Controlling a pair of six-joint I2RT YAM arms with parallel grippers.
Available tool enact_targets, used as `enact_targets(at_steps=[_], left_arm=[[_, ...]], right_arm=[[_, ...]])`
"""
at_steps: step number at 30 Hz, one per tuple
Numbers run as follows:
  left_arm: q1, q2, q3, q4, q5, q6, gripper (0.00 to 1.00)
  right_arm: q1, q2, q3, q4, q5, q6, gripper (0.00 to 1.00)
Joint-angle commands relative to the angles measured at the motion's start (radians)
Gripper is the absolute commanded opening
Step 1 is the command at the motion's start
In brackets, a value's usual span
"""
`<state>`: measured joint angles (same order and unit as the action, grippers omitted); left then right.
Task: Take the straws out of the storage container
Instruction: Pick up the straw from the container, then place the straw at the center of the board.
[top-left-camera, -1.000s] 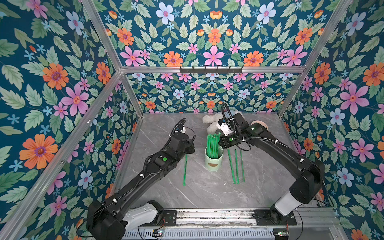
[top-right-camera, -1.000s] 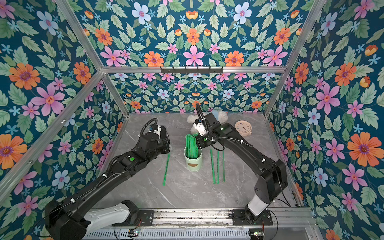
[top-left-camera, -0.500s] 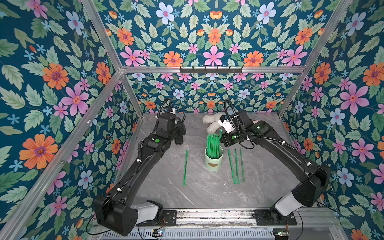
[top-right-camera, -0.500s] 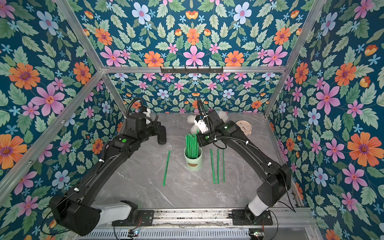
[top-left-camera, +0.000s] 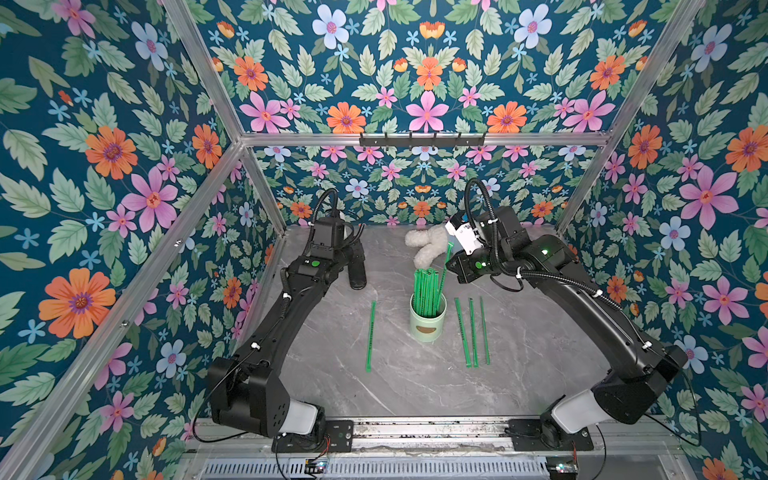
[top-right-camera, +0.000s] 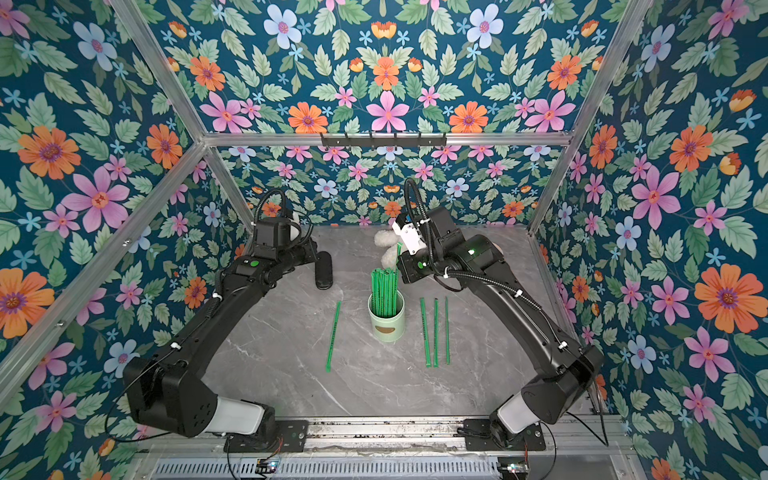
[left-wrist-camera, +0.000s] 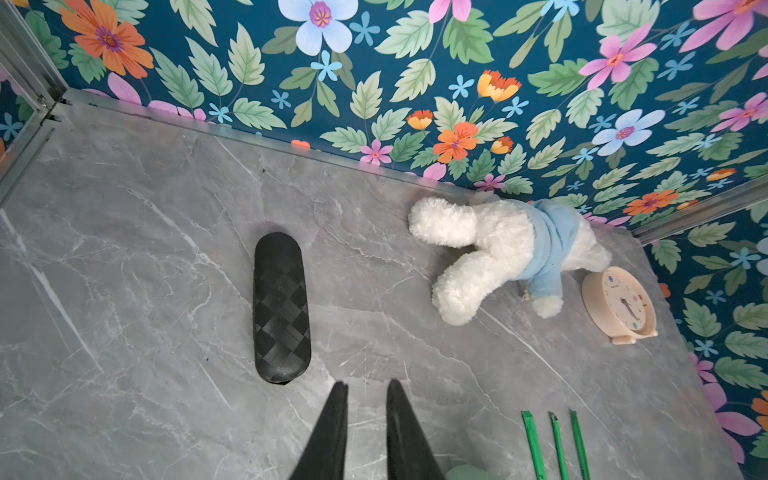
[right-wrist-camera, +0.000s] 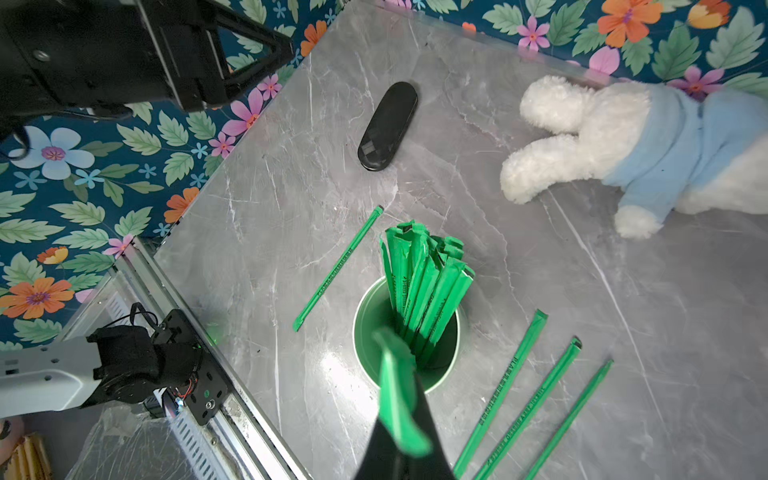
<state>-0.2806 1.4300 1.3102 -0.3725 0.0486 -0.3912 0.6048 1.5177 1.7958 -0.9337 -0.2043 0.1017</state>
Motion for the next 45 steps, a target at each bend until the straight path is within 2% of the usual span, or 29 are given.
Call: enact_targets(at_steps=[1, 11, 18, 23, 36, 45], left_arm=[[0.012, 0.007, -0.005, 0.031, -0.01, 0.03, 0.2], [0.026, 0.014, -0.049, 0.058, -0.036, 0.035, 0.19], [0.025, 0.012, -0.052, 0.061, -0.029, 0.038, 0.19], [0.025, 0.006, -0.051, 0.059, -0.029, 0.041, 0.19], [0.024, -0.013, -0.062, 0.061, -0.027, 0.051, 0.17], [0.024, -0.022, -0.065, 0.062, -0.019, 0.049, 0.14]], right_arm=[[0.001, -0.018, 0.038, -0.059, 0.041, -0.031, 0.0], [-0.063, -0.06, 0.108, -0.213, 0.085, -0.058, 0.0], [-0.182, -0.052, 0.087, -0.372, 0.065, -0.056, 0.0], [-0.201, -0.017, 0.051, -0.453, 0.082, -0.045, 0.0], [-0.337, 0.067, -0.115, -0.485, 0.064, 0.016, 0.0], [-0.377, 0.243, -0.135, -0.477, 0.037, 0.016, 0.0]])
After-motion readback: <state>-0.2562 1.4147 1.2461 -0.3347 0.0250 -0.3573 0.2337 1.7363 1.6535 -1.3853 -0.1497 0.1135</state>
